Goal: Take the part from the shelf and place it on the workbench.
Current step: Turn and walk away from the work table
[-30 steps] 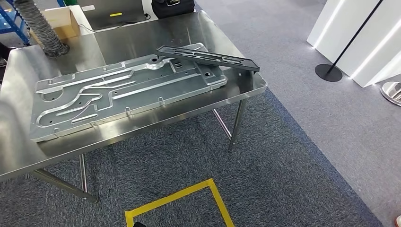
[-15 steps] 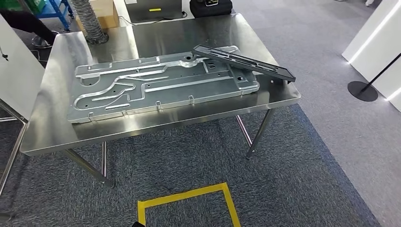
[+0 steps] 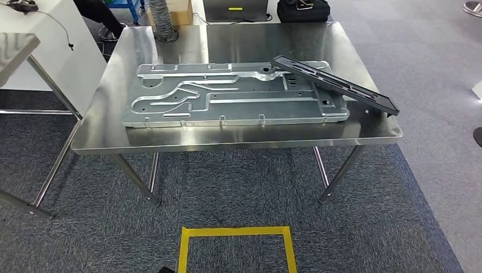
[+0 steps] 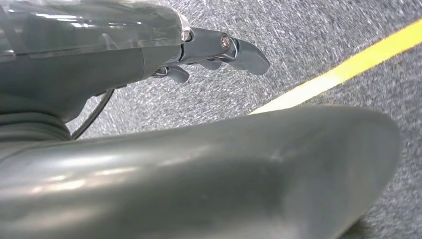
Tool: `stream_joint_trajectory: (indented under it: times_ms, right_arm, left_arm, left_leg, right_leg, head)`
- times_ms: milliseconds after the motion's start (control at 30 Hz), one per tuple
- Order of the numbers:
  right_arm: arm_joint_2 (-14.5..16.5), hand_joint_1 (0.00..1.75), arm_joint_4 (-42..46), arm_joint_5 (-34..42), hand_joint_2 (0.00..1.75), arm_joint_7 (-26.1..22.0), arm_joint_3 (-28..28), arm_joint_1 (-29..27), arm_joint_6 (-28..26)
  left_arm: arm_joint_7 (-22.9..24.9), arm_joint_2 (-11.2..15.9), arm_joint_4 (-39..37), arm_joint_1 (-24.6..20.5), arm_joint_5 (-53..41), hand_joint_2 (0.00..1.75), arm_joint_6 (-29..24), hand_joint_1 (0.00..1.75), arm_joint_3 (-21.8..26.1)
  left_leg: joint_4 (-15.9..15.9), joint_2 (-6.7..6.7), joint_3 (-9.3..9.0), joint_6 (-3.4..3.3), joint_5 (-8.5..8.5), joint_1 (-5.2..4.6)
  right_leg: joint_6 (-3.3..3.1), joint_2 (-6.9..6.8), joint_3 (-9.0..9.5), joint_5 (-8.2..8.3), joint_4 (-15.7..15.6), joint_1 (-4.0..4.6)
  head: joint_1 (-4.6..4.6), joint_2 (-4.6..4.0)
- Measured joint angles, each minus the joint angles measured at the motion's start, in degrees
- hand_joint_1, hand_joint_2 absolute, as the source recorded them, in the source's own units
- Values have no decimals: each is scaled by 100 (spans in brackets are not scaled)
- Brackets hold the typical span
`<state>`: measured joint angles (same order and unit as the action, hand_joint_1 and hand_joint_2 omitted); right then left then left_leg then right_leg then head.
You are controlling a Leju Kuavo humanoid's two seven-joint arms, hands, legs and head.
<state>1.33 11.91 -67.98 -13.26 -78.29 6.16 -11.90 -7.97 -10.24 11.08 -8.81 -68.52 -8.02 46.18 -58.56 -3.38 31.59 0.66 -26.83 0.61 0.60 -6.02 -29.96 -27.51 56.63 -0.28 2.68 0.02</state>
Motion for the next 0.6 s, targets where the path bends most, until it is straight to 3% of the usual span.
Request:
stream_joint_trajectory:
  times_ms: [33, 100, 167, 233, 267, 300, 333, 367, 400, 467, 533, 600]
  right_arm:
    - [0, 0, 0, 2, 0, -2, 0, 9, 0]
    - [3, 0, -1, 5, 0, -8, 2, 39, 0]
    - [7, 0, -2, 23, 0, -25, 7, 58, 1]
    - [3, 0, -2, 73, 0, -46, 9, 49, 1]
    - [1, 0, -2, 98, 0, -51, 9, 38, 1]
    - [-1, 0, -2, 118, 0, -51, 9, 29, 4]
    - [-1, 0, -2, 127, 0, -51, 9, 19, 8]
    - [-1, 0, -3, 131, 0, -51, 9, 14, 14]
    - [-1, 0, -3, 134, 0, -51, 9, 12, 20]
    - [-3, 0, -3, 138, 0, -51, 9, 18, 32]
    - [-4, 0, -2, 140, 0, -51, 9, 25, 49]
    - [-4, 0, -2, 140, 0, -52, 9, 25, 76]
  left_arm:
    - [-1, 1, 0, -3, -1, 0, 0, 0, 0]
    - [-1, 2, 0, 10, -1, 0, -1, 0, 0]
    - [-1, 3, 0, 13, -1, 0, -2, 0, 0]
    - [-3, 1, 0, -7, -3, 0, -4, 0, 0]
    - [-4, 1, 0, -13, -4, 0, -4, 0, 0]
    - [-4, 0, 0, -11, -5, 0, -4, 0, 0]
    - [-4, 1, 0, -5, -5, 0, -4, 0, 0]
    - [-4, 1, 0, 0, -5, 0, -4, 0, 0]
    - [-4, 0, 0, 2, -6, 0, -4, 0, 0]
    - [-5, -2, 0, -1, -5, 0, -4, 0, 0]
    - [-4, -2, 0, -8, -2, 0, -1, 0, 0]
    - [1, -1, 0, -7, 4, 0, 15, 0, 0]
  left_leg:
    - [77, -26, -27, -43, -3, -19]
    - [84, 100, -9, -118, 34, -22]
    - [126, 202, -6, -188, 82, -3]
    - [147, 286, 14, -237, 121, 12]
    - [145, 326, 30, -251, 131, 10]
    - [143, 370, 42, -257, 137, 6]
    - [140, 411, 46, -256, 140, 3]
    - [135, 447, 45, -253, 142, 1]
    - [130, 478, 40, -247, 143, 1]
    - [115, 524, 35, -214, 139, -8]
    - [105, 554, 53, -151, 145, -21]
    - [116, 574, 66, -74, 174, -21]
  right_leg:
    - [31, -49, 1, -9, 15, 11]
    - [90, -127, 14, -13, 19, 7]
    - [158, 57, -25, -147, 159, -27]
    - [208, 409, -281, -502, 741, -59]
    - [221, 513, -474, -687, 1142, -63]
    - [230, 559, -644, -801, 1482, -65]
    - [233, 575, -732, -801, 1642, -64]
    - [229, 579, -710, -685, 1571, -65]
    - [217, 584, -581, -479, 1281, -66]
    - [173, 634, -213, -101, 463, -58]
    - [123, 681, -46, 9, 56, -37]
    - [63, 677, -57, 24, 31, -23]
  head:
    - [0, 0]
    - [1, 0]
    - [-1, 0]
    - [-1, 0]
    - [-1, -1]
    - [-1, -1]
    - [-1, -1]
    - [-2, -1]
    - [-2, 0]
    - [-2, 0]
    - [-1, 0]
    - [-1, 0]
